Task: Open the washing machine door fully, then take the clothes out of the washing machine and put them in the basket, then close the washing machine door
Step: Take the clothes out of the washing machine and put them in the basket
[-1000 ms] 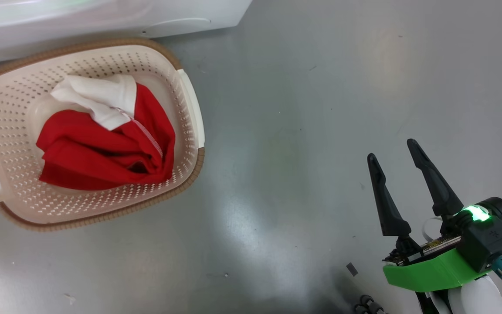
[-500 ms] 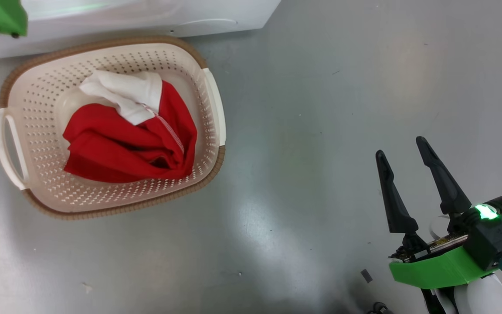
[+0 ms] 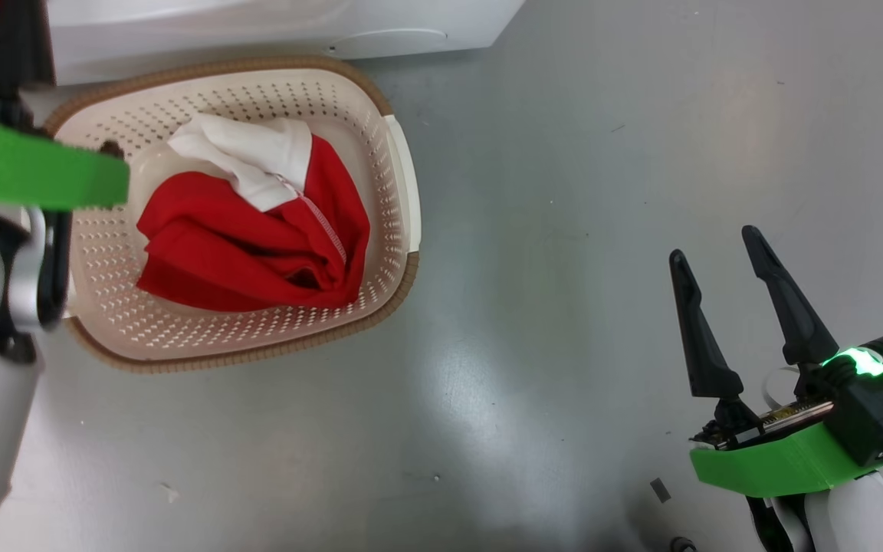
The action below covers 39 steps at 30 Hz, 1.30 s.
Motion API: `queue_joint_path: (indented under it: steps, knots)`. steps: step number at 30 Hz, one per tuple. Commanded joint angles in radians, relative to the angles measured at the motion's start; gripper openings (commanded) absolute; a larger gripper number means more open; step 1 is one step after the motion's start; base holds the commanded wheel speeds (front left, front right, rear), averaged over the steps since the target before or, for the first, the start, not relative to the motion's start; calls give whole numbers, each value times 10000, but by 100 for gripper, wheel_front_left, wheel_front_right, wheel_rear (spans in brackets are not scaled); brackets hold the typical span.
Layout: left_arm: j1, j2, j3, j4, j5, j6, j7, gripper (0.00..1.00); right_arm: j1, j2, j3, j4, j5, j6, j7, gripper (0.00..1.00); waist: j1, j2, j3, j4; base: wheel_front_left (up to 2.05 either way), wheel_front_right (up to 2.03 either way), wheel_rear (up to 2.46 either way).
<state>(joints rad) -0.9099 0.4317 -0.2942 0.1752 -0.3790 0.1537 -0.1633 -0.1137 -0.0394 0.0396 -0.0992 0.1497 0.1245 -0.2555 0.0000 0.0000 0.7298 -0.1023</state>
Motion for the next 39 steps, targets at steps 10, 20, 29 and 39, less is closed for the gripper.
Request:
queue_joint_path:
  steps: [10,20,29,39]
  knots:
    - [1701,910,706,-3223,111,920,391,0,-221,-108,49,-248,-48,62,-63,100,0,0,-34,250,0,0,0]
    - [2587,1099,1050,-4897,270,1545,472,0,-232,-108,-81,-275,38,62,-63,100,0,0,-243,327,0,0,0]
    - [3509,1322,1361,-6270,457,2077,726,0,-241,-108,-106,-223,122,62,-63,100,0,0,-533,405,0,0,0]
    - [4669,1134,1299,-7080,496,2548,807,0,-130,-108,-200,-174,88,62,-63,100,0,0,-1256,549,0,0,0]
